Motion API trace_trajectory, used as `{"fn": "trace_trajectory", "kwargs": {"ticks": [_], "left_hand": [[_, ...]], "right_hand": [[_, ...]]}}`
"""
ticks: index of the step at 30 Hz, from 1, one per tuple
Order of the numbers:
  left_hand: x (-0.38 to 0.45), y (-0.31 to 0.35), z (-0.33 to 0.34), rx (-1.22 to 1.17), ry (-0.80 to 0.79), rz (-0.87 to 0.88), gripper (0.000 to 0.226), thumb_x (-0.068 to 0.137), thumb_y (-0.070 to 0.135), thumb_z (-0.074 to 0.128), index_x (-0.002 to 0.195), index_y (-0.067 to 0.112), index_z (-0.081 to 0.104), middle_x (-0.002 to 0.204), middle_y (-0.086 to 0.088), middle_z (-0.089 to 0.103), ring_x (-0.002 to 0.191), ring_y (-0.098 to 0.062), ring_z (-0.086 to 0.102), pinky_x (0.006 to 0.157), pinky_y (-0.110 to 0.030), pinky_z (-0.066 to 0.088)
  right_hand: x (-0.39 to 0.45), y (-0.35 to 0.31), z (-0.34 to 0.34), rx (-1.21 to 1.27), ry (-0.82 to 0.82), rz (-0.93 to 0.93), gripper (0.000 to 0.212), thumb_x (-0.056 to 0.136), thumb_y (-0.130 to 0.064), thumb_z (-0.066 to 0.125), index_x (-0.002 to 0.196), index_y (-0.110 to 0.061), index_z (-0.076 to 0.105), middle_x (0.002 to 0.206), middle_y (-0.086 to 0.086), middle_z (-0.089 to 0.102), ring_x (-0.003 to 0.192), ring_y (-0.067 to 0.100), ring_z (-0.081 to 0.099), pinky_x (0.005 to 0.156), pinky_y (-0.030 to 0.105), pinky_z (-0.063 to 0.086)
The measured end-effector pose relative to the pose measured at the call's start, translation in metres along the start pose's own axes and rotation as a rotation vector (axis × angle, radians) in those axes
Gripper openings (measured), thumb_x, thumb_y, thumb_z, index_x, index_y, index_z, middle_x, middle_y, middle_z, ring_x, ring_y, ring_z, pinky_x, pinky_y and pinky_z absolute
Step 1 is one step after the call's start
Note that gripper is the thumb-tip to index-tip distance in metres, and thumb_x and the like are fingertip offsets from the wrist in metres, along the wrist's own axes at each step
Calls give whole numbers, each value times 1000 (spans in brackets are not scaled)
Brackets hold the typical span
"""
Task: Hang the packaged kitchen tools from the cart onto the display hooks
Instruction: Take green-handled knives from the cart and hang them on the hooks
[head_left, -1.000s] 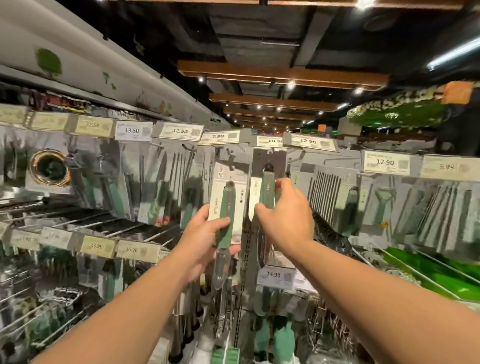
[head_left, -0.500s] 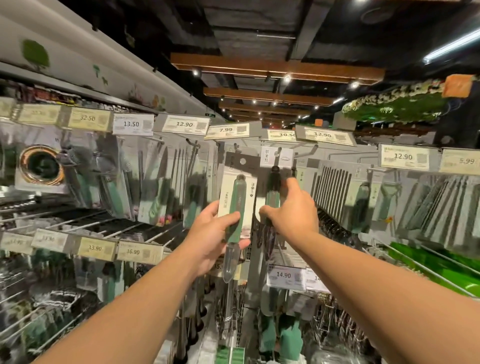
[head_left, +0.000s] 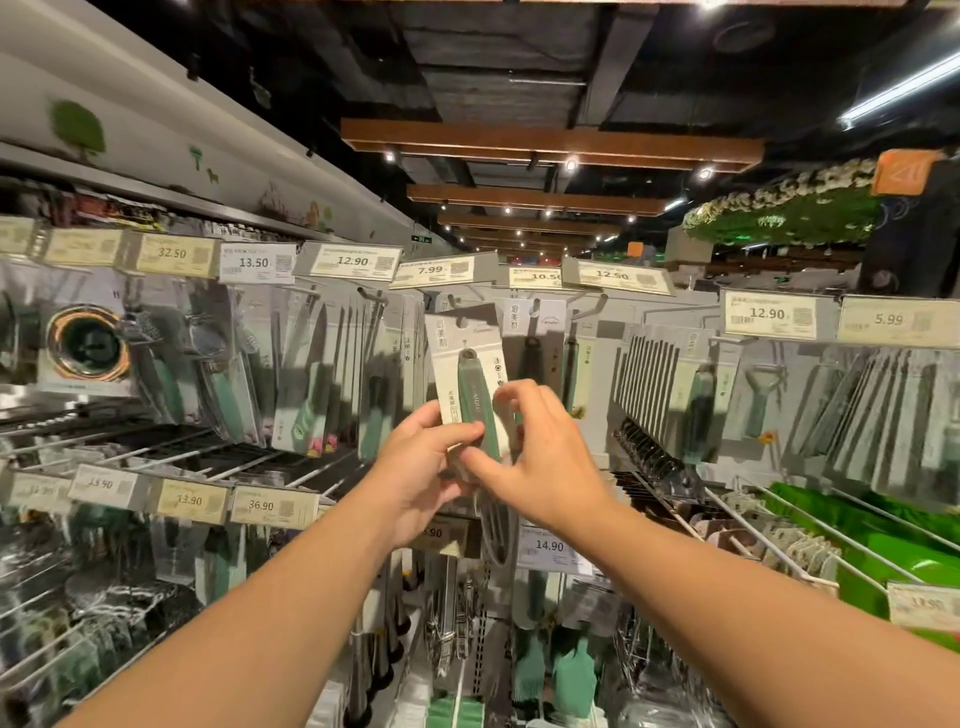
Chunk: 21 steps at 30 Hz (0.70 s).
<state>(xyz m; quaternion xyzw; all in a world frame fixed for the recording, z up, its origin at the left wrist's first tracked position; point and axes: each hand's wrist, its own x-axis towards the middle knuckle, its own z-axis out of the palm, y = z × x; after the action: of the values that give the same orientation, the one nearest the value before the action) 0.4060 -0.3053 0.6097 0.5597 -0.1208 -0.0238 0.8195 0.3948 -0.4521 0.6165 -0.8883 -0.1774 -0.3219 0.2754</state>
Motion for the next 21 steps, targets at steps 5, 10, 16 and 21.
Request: {"fn": "trace_trajectory", "kwargs": {"ticks": [5,10,16,21], "left_hand": [[-8,5,10,121,-7,20,26,97,11,69,119,23,74,111,-4,81,95,-22,68,71,-33,50],[-9,14,13,97,64,-3,29,100,4,53,108,18,77,100,-5,80,85,-17,70,70,-35,60],[-9,20,-1,218,242,0,22,104,9,54,109,19,72,104,-8,75,91,-20,73,69,-33,57],[-4,18,-17,547,337,119,25,100,9,62,118,26,63,109,-10,70,86,-20,69,71,-45,60]], "right_hand": [[-1,-10,-8,-45,84,78,40,88,-41,68,117,-31,42,110,-11,54,95,13,57,82,38,55],[-5,-7,-23,-88,121,90,43,91,-45,67,122,-26,44,114,-7,58,100,17,60,84,40,56],[-6,7,-38,-62,149,163,44,91,-41,68,124,-22,46,110,-7,55,101,18,58,84,39,54],[8,8,-45,-60,169,181,45,90,-41,68,125,-22,47,102,-4,59,93,20,61,80,44,58]]}}
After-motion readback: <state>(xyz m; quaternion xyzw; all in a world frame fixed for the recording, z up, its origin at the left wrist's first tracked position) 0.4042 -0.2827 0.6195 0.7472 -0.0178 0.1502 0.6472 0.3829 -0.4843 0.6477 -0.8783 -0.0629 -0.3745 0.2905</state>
